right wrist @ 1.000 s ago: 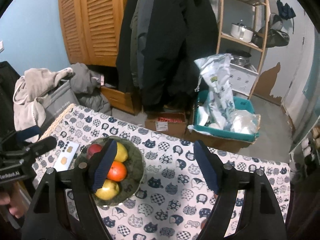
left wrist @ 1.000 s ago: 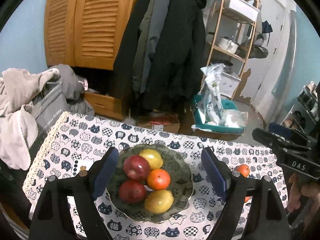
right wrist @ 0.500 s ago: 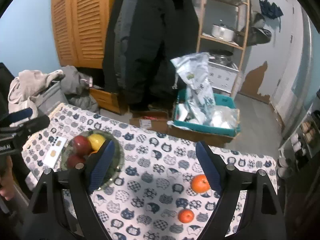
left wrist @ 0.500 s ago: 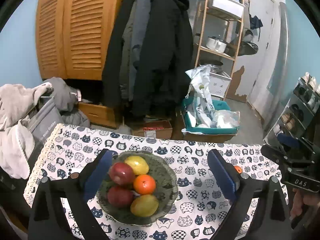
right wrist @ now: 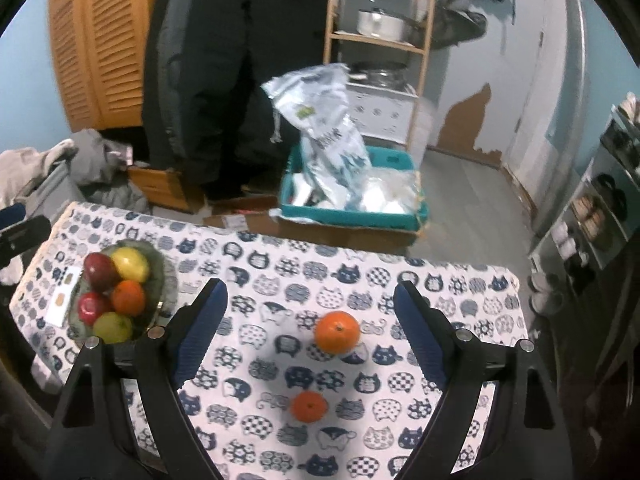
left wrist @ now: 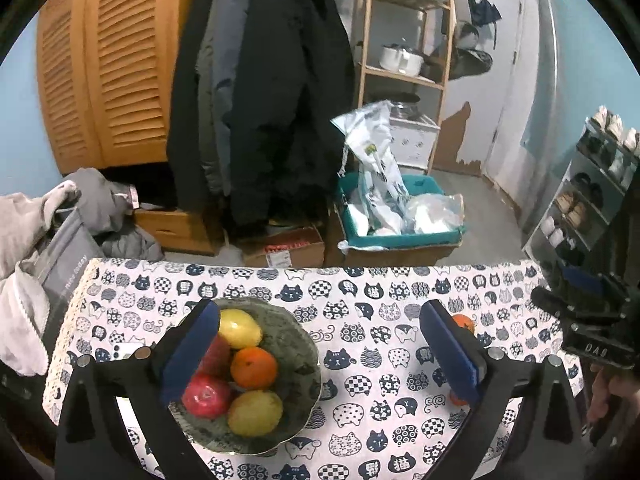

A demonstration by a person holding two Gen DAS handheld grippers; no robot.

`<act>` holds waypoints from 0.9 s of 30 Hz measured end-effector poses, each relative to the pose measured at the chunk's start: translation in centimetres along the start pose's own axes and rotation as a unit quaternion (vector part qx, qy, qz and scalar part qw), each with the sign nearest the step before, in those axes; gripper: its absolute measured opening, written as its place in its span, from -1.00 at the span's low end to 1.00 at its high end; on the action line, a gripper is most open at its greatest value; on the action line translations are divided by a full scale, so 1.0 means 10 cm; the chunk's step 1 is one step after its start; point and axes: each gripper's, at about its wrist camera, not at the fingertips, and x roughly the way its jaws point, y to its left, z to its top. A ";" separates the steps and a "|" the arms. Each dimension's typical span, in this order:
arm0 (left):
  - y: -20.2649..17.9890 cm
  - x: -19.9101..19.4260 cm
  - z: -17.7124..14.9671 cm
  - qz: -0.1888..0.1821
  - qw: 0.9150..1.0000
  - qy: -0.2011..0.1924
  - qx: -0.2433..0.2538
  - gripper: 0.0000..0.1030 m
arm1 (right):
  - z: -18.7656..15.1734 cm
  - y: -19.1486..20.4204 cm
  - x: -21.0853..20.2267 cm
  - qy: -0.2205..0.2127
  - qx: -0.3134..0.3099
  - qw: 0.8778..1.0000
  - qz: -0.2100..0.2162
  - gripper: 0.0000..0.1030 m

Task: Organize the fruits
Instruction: 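Raise both tools away from the bowl toward the two tangerines on the cloth, then lower the right tool onto a tangerine and close it while the left tool approaches the other tangerine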

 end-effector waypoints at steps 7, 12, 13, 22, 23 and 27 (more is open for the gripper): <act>-0.25 0.36 -0.04 0.000 0.999 0.038 0.021 0.96 | -0.10 -0.24 0.28 0.034 0.014 0.999 -0.010 0.66; -0.37 0.63 -0.08 -0.001 0.998 0.062 0.025 0.96 | -0.22 -0.38 0.65 0.067 0.034 0.997 -0.006 0.66; -0.39 0.70 -0.10 0.000 0.997 0.068 0.027 0.96 | -0.24 -0.40 0.73 0.075 0.038 0.996 -0.004 0.66; -0.48 1.32 -0.29 0.019 0.991 0.126 0.040 0.96 | -0.50 -0.52 1.57 0.158 0.085 0.984 0.012 0.66; -0.48 1.38 -0.31 0.023 0.990 0.131 0.040 0.96 | -0.52 -0.51 1.62 0.163 0.085 0.983 0.011 0.66; -0.45 1.64 -0.39 0.031 0.987 0.154 0.034 0.96 | -0.61 -0.50 1.85 0.188 0.082 0.979 0.010 0.66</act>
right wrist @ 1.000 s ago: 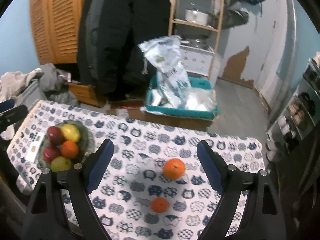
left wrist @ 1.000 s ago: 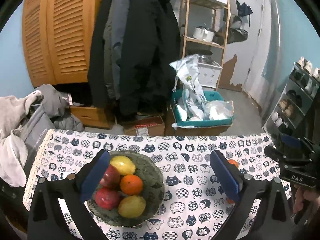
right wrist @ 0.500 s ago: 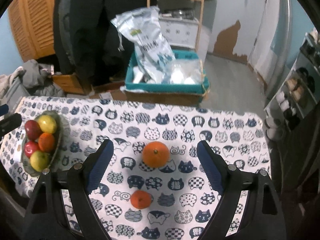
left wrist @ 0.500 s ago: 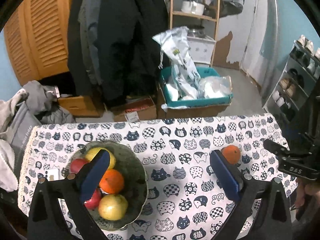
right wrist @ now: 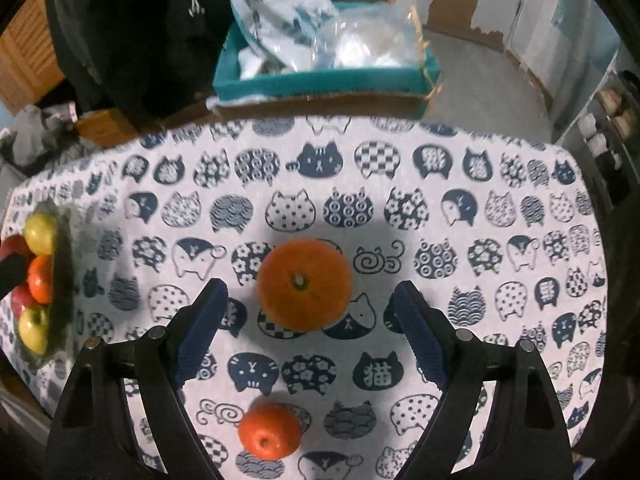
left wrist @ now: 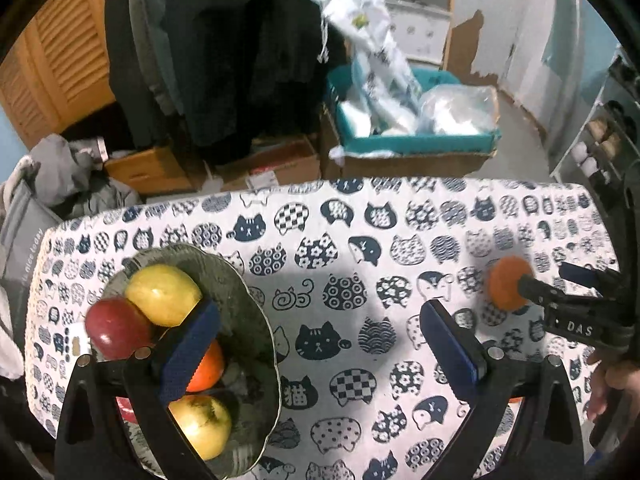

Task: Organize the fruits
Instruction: 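Lower the right tool onto a tangerine and close it while the left tool approaches the other tangerine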

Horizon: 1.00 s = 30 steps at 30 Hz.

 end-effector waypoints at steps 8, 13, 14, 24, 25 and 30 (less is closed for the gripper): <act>-0.02 0.38 -0.02 -0.009 0.999 0.035 -0.018 0.96 | -0.06 -0.02 0.41 0.030 0.002 1.000 -0.008 0.65; -0.08 0.47 -0.05 -0.013 0.999 0.046 -0.009 0.96 | -0.09 -0.03 0.50 0.034 0.001 0.999 0.002 0.55; -0.09 0.47 -0.06 -0.014 0.999 0.047 -0.007 0.96 | -0.09 -0.03 0.52 0.036 0.000 0.999 0.004 0.44; -0.15 0.37 -0.09 -0.031 0.999 0.041 -0.001 0.96 | -0.20 -0.03 0.39 0.029 -0.005 1.000 -0.005 0.22; -0.17 0.35 -0.11 -0.032 0.999 0.042 0.002 0.96 | -0.23 -0.05 0.34 0.026 -0.002 1.000 -0.006 0.22; -0.30 0.32 -0.16 -0.045 0.998 0.047 0.011 0.96 | -0.34 -0.16 0.09 0.013 0.011 1.000 -0.019 0.22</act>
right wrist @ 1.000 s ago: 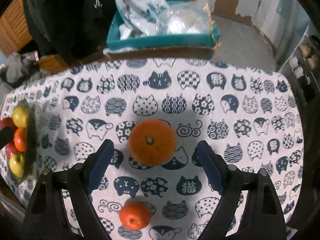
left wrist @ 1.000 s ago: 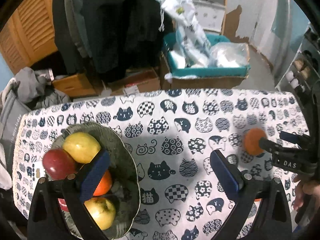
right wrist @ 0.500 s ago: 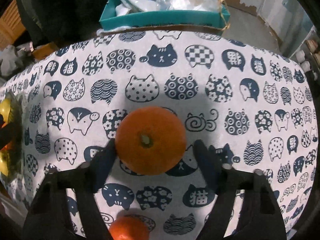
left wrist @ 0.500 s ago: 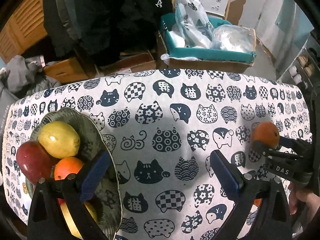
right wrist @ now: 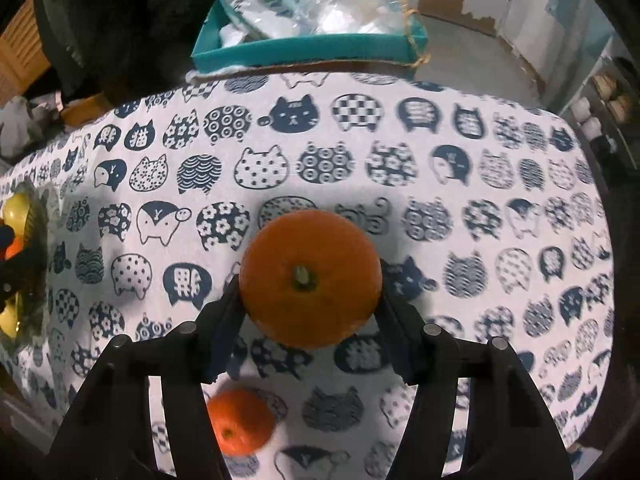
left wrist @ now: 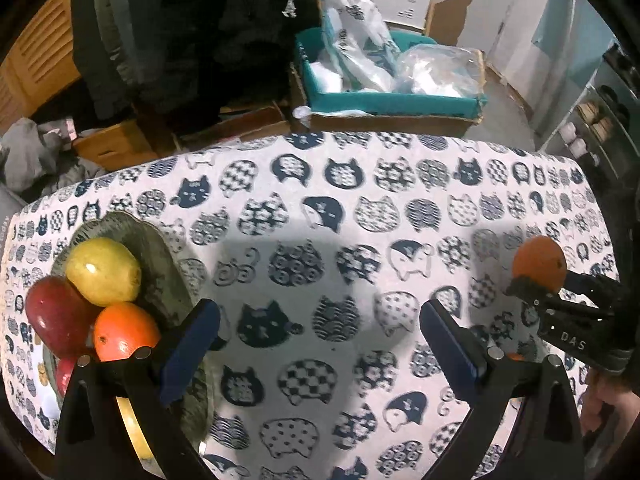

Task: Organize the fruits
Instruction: 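Lower the right tool onto a tangerine and close it while the left tool approaches the other tangerine, then grasp the second tangerine with the left tool while the right tool holds its tangerine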

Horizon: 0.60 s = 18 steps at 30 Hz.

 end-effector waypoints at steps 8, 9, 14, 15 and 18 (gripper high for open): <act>-0.32 -0.07 -0.12 -0.028 0.999 0.004 0.024 0.96 | -0.19 -0.15 -0.32 -0.013 0.009 1.000 -0.010 0.22; -0.36 -0.07 -0.14 -0.032 0.999 0.007 0.027 0.96 | -0.23 -0.18 -0.37 -0.015 0.011 1.000 -0.010 0.22; -0.60 -0.03 -0.26 -0.047 0.997 0.021 0.051 0.96 | -0.40 -0.32 -0.51 -0.018 0.018 1.000 -0.018 0.22; -0.64 -0.02 -0.27 -0.050 0.997 0.023 0.054 0.96 | -0.42 -0.35 -0.53 -0.018 0.019 0.999 -0.019 0.22; -0.81 0.00 -0.33 -0.061 0.995 0.029 0.068 0.96 | -0.50 -0.45 -0.58 -0.019 0.025 0.999 -0.023 0.22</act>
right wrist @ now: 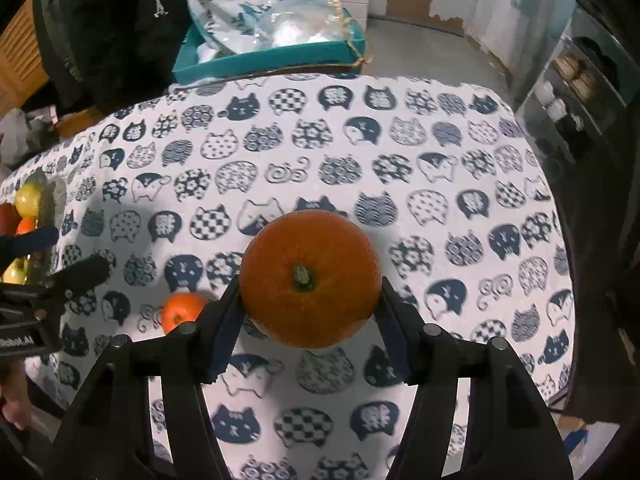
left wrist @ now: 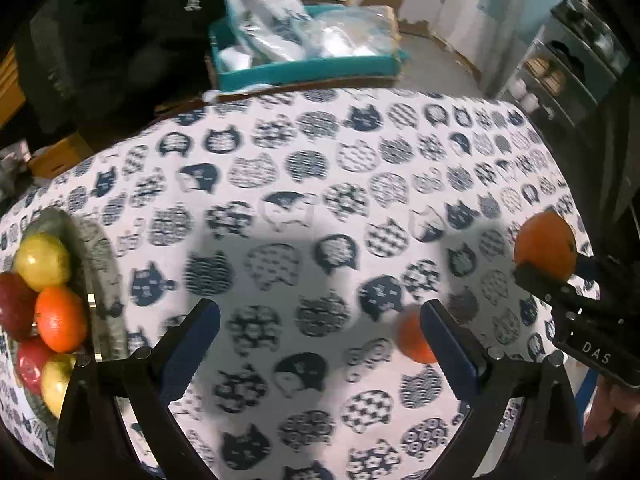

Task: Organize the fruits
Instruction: 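Grasp the second tangerine with the left tool while the right tool holds its tangerine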

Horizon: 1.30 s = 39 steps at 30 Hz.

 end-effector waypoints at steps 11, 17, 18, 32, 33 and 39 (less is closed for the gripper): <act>-0.49 0.29 -0.11 -0.023 0.998 0.043 0.041 0.96 | -0.15 -0.35 0.09 0.012 0.037 0.999 -0.008 0.22; -0.60 0.44 -0.14 -0.026 0.997 0.064 0.044 0.69 | -0.20 -0.42 0.13 0.017 0.041 0.999 -0.006 0.22; -0.62 0.46 -0.15 -0.027 0.996 0.067 0.045 0.60 | -0.21 -0.44 0.13 0.018 0.043 0.999 -0.005 0.22; -0.75 0.44 -0.26 -0.041 0.995 0.066 0.070 -0.14 | -0.18 -0.39 0.10 0.010 0.035 0.999 0.002 0.22; -0.74 0.41 -0.26 -0.039 0.995 0.061 0.070 -0.14 | -0.17 -0.37 0.08 0.007 0.033 0.999 0.001 0.22; -0.63 0.13 -0.19 -0.031 0.997 0.026 0.064 -0.14 | -0.12 -0.29 -0.06 -0.010 0.025 1.000 0.006 0.22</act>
